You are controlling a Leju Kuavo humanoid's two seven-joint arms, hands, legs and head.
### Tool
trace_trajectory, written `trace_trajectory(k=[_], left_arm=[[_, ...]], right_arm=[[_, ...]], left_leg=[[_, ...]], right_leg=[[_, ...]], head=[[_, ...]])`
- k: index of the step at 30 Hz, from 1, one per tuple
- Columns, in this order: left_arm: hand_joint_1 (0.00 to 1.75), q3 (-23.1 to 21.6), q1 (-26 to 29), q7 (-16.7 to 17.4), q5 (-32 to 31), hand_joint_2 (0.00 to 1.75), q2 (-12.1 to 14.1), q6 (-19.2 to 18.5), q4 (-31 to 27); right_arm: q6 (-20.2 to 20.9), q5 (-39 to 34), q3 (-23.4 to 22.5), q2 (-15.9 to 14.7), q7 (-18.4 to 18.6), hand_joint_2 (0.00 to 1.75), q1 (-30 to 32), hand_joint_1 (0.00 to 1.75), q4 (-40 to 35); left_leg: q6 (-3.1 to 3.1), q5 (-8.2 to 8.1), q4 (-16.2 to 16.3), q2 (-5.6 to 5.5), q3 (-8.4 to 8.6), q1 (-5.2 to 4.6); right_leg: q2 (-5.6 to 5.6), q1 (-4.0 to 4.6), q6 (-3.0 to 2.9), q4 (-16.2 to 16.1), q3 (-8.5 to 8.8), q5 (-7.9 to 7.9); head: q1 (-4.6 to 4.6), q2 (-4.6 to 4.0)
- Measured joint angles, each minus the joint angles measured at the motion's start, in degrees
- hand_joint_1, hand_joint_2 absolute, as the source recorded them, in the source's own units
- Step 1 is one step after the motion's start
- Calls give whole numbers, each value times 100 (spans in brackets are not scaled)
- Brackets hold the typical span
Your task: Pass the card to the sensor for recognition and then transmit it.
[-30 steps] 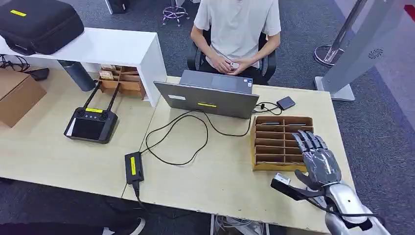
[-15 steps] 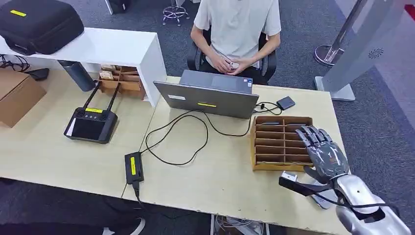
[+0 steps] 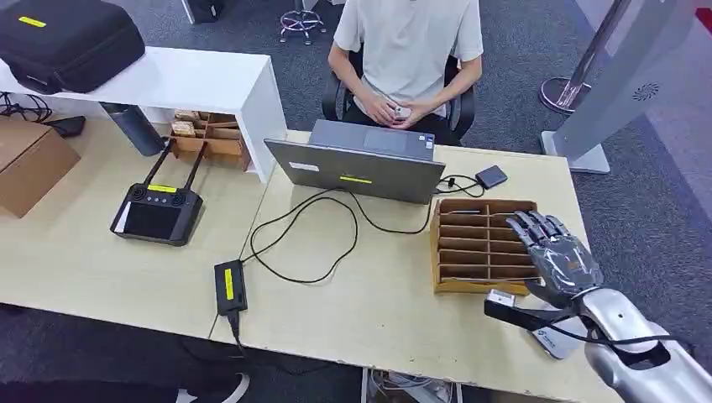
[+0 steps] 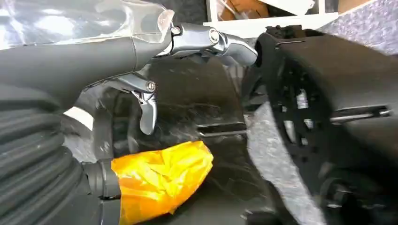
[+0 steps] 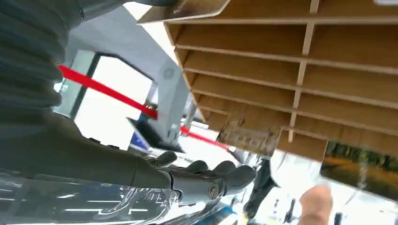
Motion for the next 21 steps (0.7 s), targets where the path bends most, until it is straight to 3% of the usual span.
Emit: trace_trajectory(k=[4, 12, 13, 14, 21], left_arm=[[0, 0, -83, 57, -506, 175, -33, -13, 162], [0, 72, -141, 164, -1098, 175, -138, -131, 459], [0, 81, -161, 164, -1174, 175, -157, -135, 494], [0, 83, -192, 166, -1256, 175, -175, -146, 521], [0, 194, -264, 343, -1957, 175, -260, -184, 599]], right_arm=[[677, -346, 228, -173, -55, 175, -315, 0, -44], [1105, -741, 719, -341, -88, 175, -805, 0, -74], [1167, -788, 781, -345, -90, 175, -869, 30, -63], [1219, -834, 842, -348, -90, 175, -927, 175, -50], [1361, -1061, 1152, -396, -99, 175, -1250, 175, -68]], left_leg=[[-1, 4, 0, 1, -1, 0], [-2, 4, 0, -3, -1, 0], [-2, 5, 0, -3, -1, 0], [-2, 5, 0, -8, -1, 1], [-2, 6, 1, -8, 4, 0]], right_leg=[[0, 0, 0, 0, -1, 1], [-1, 0, -1, 2, -4, 0], [-1, 0, -1, 3, -5, 1], [-3, 1, -1, 2, -4, 1], [-3, 1, -1, 1, -1, 1]], head=[[4, 0], [2, 0], [0, 0], [2, 0], [-2, 0]])
